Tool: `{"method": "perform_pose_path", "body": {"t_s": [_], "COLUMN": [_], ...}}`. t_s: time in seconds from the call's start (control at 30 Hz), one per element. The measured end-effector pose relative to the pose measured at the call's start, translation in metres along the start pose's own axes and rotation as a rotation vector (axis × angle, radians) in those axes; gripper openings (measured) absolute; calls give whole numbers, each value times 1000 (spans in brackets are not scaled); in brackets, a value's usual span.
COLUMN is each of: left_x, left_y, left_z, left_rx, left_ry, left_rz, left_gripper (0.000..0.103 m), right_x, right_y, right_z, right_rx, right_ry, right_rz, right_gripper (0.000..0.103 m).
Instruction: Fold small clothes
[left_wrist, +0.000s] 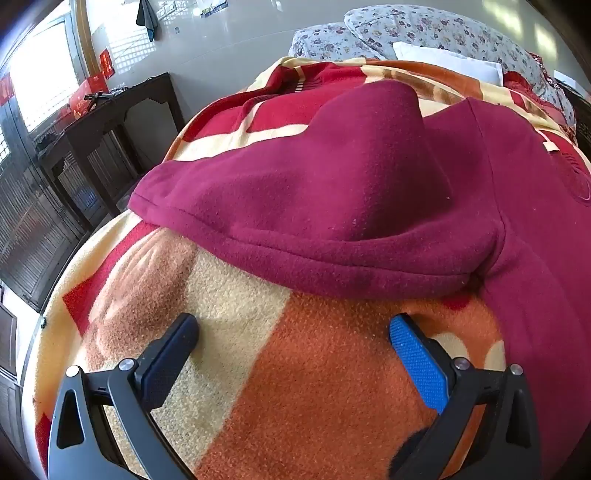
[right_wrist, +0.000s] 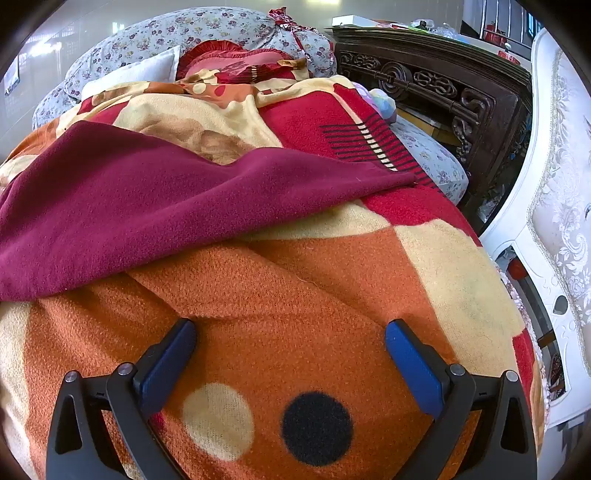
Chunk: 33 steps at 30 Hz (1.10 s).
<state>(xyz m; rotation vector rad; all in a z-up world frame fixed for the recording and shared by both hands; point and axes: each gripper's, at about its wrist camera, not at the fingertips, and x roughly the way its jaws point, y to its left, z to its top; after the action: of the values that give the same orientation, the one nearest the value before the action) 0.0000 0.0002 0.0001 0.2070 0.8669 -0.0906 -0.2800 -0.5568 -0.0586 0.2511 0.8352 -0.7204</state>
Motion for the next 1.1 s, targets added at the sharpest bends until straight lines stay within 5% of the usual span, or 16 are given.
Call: {"method": "perform_pose_path", "body": {"t_s": [0.6, 0.87, 1.1], "left_x": [1, -26, -81], "left_y": [-6, 5, -13], "left_z": [1, 0, -10], "left_rx": [13, -60, 2], "left_ry": [-1, 8, -106], "left_rz": [18, -67, -86], "left_gripper": [103, 103, 103], "right_x": [0, 2, -71], "right_y": [2, 0, 9], "right_z": [1, 3, -23], "right_rx": [-2, 30, 61], "right_ry": [-2, 35, -29], "right_rz": [-9, 16, 100], "right_gripper": [103, 103, 103]}}
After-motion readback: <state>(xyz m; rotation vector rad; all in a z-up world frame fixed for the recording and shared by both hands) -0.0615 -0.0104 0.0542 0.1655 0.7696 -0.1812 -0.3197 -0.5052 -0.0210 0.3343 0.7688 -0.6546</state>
